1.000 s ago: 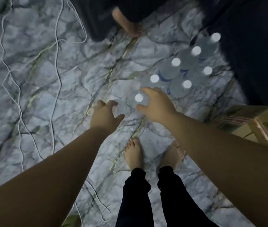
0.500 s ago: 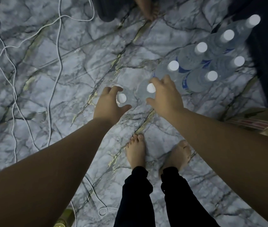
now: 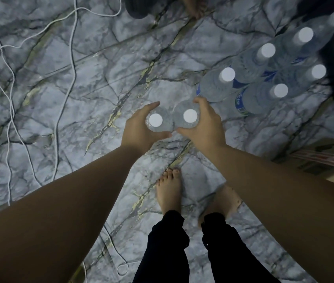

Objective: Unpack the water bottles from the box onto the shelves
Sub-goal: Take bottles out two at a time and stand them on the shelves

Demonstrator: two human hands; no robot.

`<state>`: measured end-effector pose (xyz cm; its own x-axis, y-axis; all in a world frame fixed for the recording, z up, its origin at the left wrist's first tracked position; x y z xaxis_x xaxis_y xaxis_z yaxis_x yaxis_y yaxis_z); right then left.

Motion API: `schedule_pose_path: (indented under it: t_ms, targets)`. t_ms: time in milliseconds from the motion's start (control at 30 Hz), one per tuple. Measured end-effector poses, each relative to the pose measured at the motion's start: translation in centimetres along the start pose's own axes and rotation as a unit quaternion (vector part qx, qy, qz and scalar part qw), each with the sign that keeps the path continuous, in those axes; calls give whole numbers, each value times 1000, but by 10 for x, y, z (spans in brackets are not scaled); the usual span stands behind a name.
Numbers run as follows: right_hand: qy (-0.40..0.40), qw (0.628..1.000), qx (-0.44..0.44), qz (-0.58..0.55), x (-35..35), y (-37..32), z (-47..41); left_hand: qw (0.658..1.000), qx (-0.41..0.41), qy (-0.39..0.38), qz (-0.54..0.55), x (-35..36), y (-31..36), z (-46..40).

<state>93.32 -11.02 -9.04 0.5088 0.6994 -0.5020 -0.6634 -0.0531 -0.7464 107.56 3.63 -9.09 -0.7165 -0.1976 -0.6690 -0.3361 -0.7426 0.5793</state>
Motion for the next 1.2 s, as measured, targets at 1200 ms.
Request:
schedule_pose_path:
  t_ms: [1200]
  targets:
    - [364, 892, -137, -231, -486, -367, 362, 941, 327, -18, 84, -334, 539, 267]
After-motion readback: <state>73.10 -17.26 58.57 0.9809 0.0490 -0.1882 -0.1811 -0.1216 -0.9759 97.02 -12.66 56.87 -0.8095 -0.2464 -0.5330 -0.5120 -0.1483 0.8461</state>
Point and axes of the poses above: each hand's wrist, its own z-axis away from the middle knuckle, its own x-axis out of the palm, y = z × x, the point moved 6 cm from there along -z, towards the middle knuckle, and after that the axes turned 12 degrees about -z, right-handed, at the moved point
